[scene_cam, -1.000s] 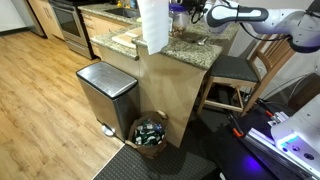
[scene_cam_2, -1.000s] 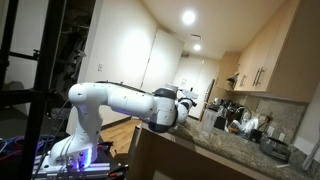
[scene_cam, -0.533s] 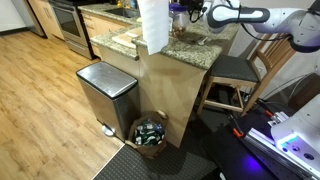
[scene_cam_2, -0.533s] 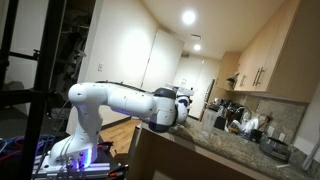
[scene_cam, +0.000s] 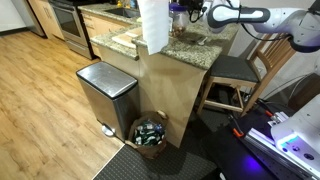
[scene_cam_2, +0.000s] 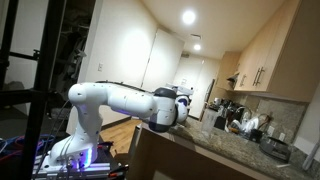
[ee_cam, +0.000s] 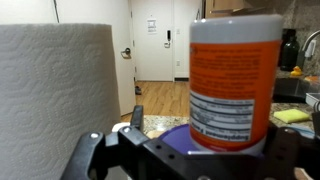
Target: Remove the white and orange bottle from the top of the container and place it on the countertop
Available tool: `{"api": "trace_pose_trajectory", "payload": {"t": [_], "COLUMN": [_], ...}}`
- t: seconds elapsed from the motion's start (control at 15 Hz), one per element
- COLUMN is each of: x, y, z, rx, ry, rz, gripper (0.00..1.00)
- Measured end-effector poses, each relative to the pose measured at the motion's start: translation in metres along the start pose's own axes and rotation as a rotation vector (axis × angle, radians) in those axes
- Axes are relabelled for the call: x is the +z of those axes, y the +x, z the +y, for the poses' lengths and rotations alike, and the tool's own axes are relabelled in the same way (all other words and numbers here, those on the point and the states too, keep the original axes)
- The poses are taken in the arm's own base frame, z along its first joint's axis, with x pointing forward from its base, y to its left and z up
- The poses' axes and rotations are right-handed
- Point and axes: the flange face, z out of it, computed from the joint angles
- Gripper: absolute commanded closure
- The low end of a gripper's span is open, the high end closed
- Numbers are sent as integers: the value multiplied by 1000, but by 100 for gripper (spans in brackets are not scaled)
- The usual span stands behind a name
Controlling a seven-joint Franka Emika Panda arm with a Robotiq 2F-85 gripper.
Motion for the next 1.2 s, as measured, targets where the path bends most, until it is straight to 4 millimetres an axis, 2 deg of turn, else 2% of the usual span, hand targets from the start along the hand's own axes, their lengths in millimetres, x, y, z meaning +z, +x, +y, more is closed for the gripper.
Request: {"api": "trace_pose_trajectory", "payload": {"t": [0.2, 0.73, 0.93, 1.2], "x": [2, 1, -3, -3], "y": [-5, -2, 7, 6], "z": [11, 4, -12, -12], "rx": [-8, -15, -46, -49], "ry": [-18, 2, 66, 64], "rz": [-16, -17, -9, -4], "gripper": [0, 0, 0, 0]}}
